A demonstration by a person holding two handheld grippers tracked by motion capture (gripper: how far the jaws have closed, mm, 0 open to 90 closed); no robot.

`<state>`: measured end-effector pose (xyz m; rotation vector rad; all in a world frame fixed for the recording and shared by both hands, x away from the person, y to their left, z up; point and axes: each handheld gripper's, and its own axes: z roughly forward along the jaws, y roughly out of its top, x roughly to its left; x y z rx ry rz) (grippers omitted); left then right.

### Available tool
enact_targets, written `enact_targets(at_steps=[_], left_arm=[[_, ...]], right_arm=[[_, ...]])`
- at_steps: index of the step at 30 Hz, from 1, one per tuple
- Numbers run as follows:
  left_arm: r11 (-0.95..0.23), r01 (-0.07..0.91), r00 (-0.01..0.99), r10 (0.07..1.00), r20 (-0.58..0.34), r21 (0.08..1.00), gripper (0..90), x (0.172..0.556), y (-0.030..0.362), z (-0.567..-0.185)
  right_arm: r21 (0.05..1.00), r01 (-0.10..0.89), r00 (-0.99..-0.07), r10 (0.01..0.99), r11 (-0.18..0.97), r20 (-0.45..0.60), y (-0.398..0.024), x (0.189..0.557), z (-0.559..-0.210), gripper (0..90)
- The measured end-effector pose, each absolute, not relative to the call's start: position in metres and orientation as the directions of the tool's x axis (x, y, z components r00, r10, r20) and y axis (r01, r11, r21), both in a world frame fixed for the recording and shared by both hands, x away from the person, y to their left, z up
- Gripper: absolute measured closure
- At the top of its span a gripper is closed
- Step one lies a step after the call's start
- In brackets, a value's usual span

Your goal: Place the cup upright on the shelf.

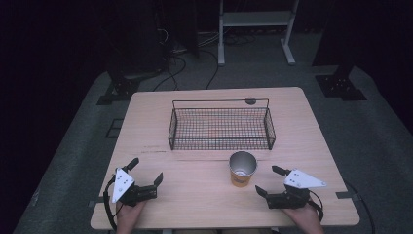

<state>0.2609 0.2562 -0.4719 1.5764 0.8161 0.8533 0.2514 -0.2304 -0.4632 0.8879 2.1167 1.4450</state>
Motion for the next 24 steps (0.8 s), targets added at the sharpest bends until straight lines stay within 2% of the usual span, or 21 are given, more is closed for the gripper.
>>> enact_targets(at_steps=[3, 16, 24], left_arm=[[-0.151, 0.062, 0.503, 0.858, 0.100, 0.987, 0.0, 0.261, 0.256, -0.472], [-0.150, 0.060, 0.503, 0.858, 0.100, 0.987, 0.0, 0.261, 0.256, -0.472], [-0.151, 0.060, 0.504, 0.858, 0.101, 0.987, 0.0, 0.261, 0.256, -0.472]], right_arm=[[0.929, 0.264, -0.704, 0.710, 0.259, 0.002, -0.226, 0.253, -0.462, 1.9], [0.920, 0.266, -0.742, 0.670, 0.289, 0.004, -0.200, 0.264, -0.458, 0.0], [0.921, 0.275, -0.735, 0.678, 0.274, 0.018, -0.191, 0.270, -0.459, 0.0]])
